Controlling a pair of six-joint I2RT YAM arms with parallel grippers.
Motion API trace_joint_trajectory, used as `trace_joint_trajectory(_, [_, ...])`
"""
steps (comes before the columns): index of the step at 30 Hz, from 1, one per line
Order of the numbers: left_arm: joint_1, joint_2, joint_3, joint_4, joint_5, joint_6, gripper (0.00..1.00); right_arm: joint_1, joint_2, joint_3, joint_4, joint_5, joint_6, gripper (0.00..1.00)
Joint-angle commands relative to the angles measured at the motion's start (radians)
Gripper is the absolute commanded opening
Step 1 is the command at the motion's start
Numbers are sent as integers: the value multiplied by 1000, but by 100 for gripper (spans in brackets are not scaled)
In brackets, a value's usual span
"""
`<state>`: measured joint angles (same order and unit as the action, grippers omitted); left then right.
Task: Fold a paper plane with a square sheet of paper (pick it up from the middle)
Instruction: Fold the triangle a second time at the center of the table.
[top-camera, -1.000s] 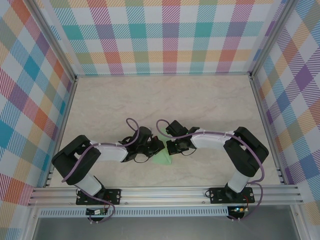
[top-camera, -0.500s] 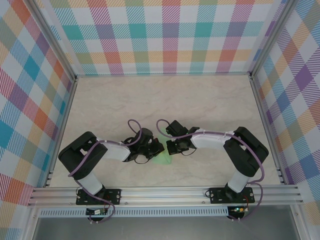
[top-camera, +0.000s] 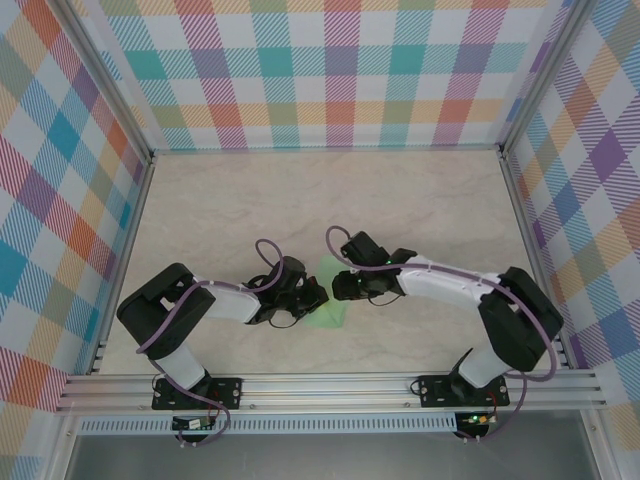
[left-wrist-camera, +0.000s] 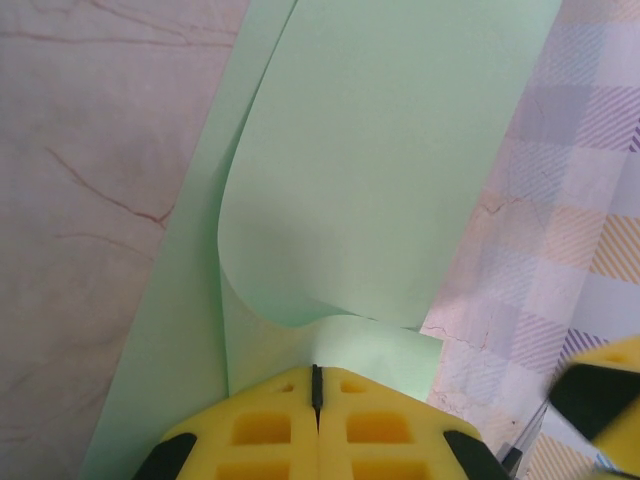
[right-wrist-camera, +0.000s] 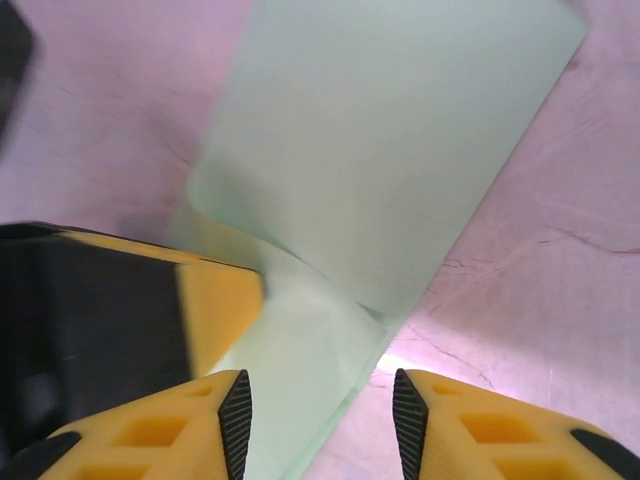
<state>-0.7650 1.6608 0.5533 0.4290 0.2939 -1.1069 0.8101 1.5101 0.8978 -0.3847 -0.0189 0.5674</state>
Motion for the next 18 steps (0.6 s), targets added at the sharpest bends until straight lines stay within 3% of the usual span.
trace_joint_trajectory(1, [-10, 29, -13, -39, -16, 19, 0, -5, -51, -41, -8, -78, 64, 44])
trace_joint_trajectory(5, [-11, 27, -12, -41, -18, 19, 0, -5, -73, -104, 120, -257, 166, 20])
trace_joint_trajectory(9, [-12, 24, -12, -44, -18, 19, 0, -2, -45, -128, 208, -364, 243, 10])
trace_joint_trajectory(18, [-15, 20, -15, -44, -16, 22, 0, 12, 45, -107, 227, -400, 290, 9])
